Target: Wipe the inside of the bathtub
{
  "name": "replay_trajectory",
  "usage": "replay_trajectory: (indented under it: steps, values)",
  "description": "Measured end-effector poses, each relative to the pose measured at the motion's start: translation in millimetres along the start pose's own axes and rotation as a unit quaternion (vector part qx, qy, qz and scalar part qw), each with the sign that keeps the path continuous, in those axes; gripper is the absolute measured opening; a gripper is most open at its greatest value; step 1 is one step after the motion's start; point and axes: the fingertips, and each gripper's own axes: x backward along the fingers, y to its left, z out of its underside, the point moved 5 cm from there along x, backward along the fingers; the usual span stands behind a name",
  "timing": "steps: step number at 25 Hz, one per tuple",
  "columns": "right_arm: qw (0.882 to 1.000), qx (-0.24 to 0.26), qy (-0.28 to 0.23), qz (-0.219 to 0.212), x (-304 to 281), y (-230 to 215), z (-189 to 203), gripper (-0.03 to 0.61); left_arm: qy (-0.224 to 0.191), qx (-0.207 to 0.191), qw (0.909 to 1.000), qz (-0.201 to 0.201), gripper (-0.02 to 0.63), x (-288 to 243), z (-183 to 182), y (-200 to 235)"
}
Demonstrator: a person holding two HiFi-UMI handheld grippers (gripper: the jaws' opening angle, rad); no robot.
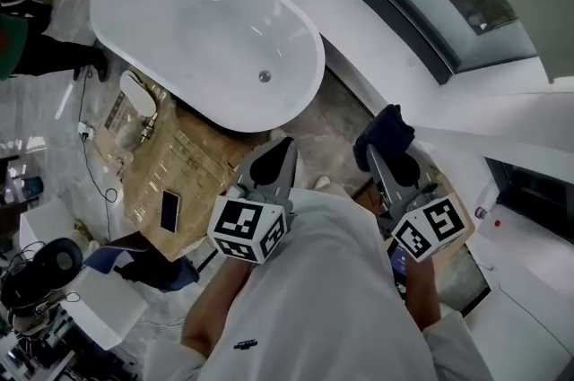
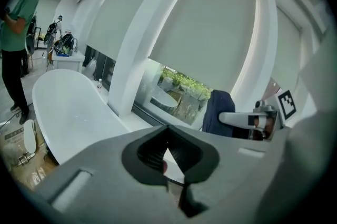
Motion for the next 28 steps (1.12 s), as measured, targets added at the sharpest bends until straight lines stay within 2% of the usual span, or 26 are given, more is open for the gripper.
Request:
replay_trajectory:
  steps: [5, 10, 21, 28]
  values:
    - [1.000, 0.018, 0.018, -0.006, -51.8, 14.8, -27.7, 0.052, -0.014, 0.027, 0.9995, 0.003, -0.002, 0.3, -23.7, 44.9]
    - [0.997, 0.056, 0.033, -0.029, -98.0, 33.4, -50.7, 0.052, -0.050, 0.058, 0.9969, -0.016, -0.002, 3.0, -39.6, 82.3]
    - [0.989, 0.095, 0.071, -0.084, -155.5, 64.3, -64.2, 0.052, -0.073, 0.101, 0.9908, -0.053, -0.002, 20.2, -45.0, 131.0]
    - [0.986, 0.109, 0.082, -0.091, -177.1, 57.2, -67.9, 0.052, -0.077, 0.119, 0.9874, -0.069, -0.002, 12.1, -43.4, 149.0]
